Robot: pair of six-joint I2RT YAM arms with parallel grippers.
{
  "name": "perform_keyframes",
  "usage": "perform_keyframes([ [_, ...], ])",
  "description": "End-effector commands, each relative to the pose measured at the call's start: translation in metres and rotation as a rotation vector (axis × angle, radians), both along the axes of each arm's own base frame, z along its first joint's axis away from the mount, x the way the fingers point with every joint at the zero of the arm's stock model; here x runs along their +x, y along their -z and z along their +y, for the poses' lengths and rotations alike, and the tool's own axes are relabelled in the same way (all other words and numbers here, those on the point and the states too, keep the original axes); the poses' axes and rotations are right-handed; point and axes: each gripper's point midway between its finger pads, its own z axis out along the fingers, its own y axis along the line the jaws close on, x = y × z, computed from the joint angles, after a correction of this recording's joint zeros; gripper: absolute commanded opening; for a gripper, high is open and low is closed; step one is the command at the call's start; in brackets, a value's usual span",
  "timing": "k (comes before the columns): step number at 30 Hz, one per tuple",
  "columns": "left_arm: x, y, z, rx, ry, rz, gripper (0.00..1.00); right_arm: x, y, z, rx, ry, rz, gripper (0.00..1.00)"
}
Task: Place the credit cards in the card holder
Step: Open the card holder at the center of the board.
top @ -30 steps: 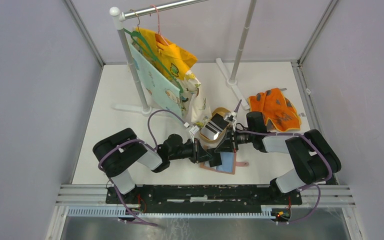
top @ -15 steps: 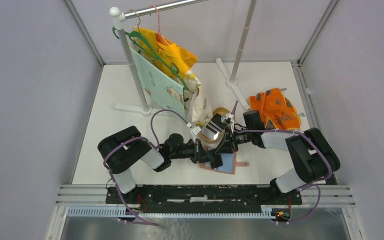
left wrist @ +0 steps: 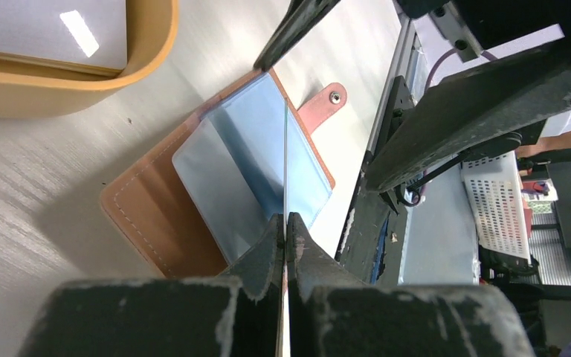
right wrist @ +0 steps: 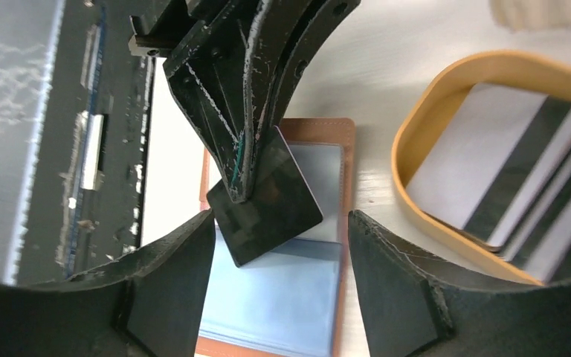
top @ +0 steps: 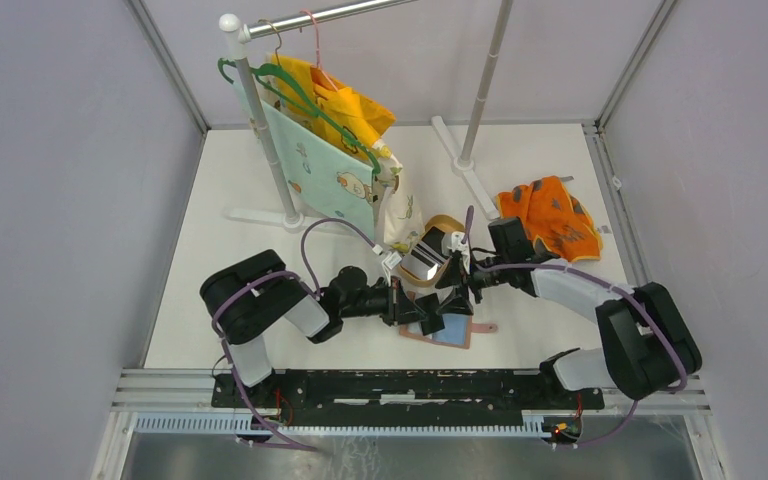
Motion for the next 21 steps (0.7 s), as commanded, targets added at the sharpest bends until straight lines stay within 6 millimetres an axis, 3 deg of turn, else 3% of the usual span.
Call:
perform_keyframes([
  [1, 0.012, -0.015, -0.003, -0.043, -0.005, -0.116, 0.02, 0.011, -0.015, -0.007, -0.028, -0.049, -0.287, 0.74],
  [9, 0.014, -0.020, 0.003, -0.057, -0.037, -0.129, 0.02, -0.015, -0.005, -0.021, -0.054, -0.257, -0.698, 0.95],
  [15, 0.017, -0.021, 0.010, -0.072, -0.096, -0.107, 0.02, -0.022, 0.012, -0.030, -0.151, -0.312, -0.764, 0.98],
  [21, 0.018, -0.022, 0.021, -0.131, -0.177, -0.061, 0.02, -0.035, 0.026, -0.024, -0.191, -0.365, -0.743, 0.98],
])
